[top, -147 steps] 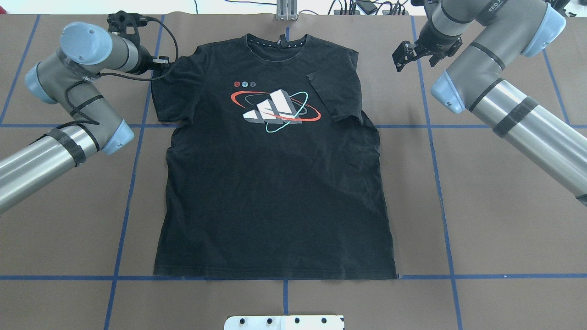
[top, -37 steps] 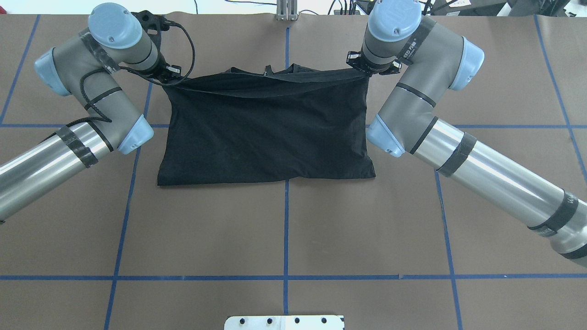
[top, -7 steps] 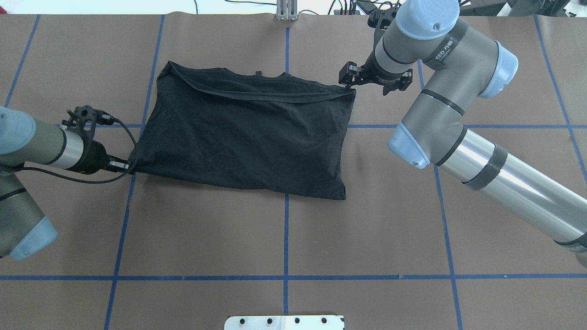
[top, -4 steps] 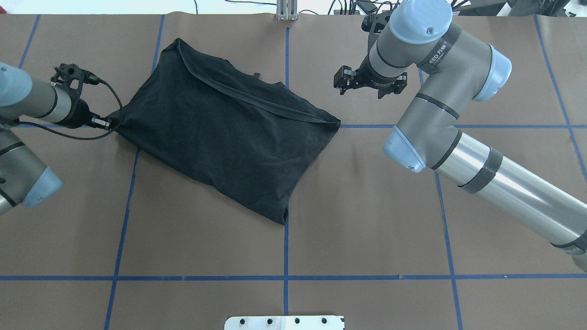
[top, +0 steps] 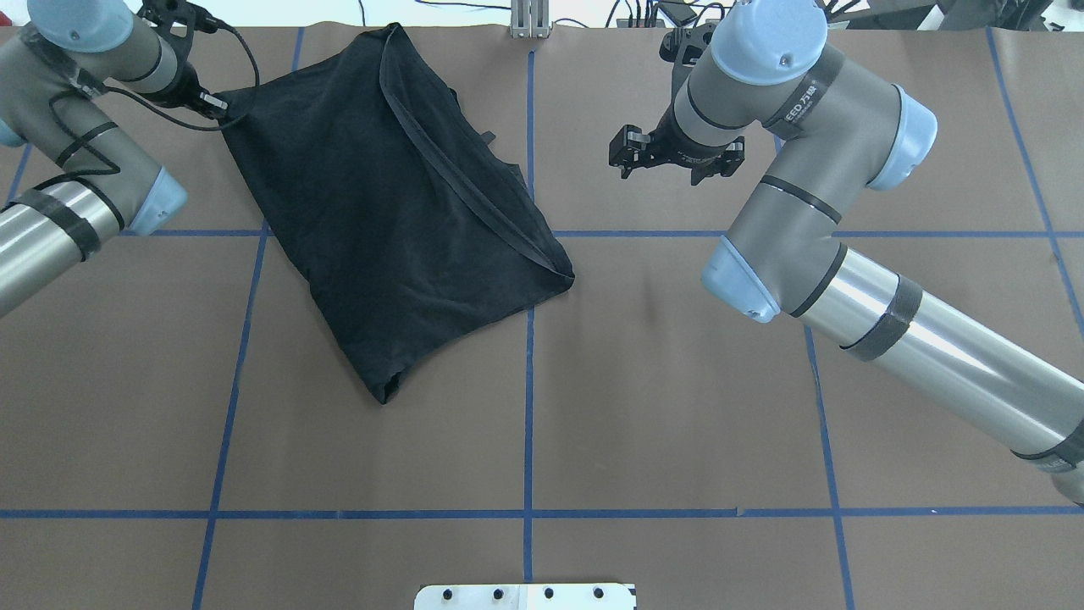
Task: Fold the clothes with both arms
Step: 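Drag the bundle corner with the left gripper while the right gripper rises, then move the right gripper down to the bundle edge nearest it and grasp it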
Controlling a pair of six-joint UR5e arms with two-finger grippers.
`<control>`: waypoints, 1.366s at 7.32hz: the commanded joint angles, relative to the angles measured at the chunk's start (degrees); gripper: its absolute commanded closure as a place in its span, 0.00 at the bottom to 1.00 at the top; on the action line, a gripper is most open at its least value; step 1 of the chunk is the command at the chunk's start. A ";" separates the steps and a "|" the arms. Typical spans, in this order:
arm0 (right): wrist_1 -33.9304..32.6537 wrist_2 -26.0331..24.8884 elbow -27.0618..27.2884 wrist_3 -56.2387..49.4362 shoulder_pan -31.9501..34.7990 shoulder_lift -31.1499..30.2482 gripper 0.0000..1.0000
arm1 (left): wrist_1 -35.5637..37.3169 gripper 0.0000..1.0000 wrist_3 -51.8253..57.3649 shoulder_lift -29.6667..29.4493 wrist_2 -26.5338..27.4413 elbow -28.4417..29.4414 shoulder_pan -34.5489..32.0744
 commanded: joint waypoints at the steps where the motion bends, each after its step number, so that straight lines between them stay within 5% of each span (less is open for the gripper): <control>1: 0.00 -0.15 -0.86 -0.27 -0.63 0.44 0.00 | -5.17 0.01 3.56 -1.24 0.54 2.19 -1.70; 3: 5.22 -2.43 -8.72 0.34 -1.59 5.68 0.00 | -8.20 0.00 4.28 2.27 0.19 -0.42 -2.05; 7: 25.26 -7.43 -37.55 7.88 -4.74 20.73 0.00 | -8.38 0.00 4.02 7.47 -4.47 -6.59 -2.05; 10: 27.77 -8.76 -40.33 8.08 -6.16 21.98 0.08 | -8.38 0.00 3.93 7.56 -4.47 -6.60 -2.05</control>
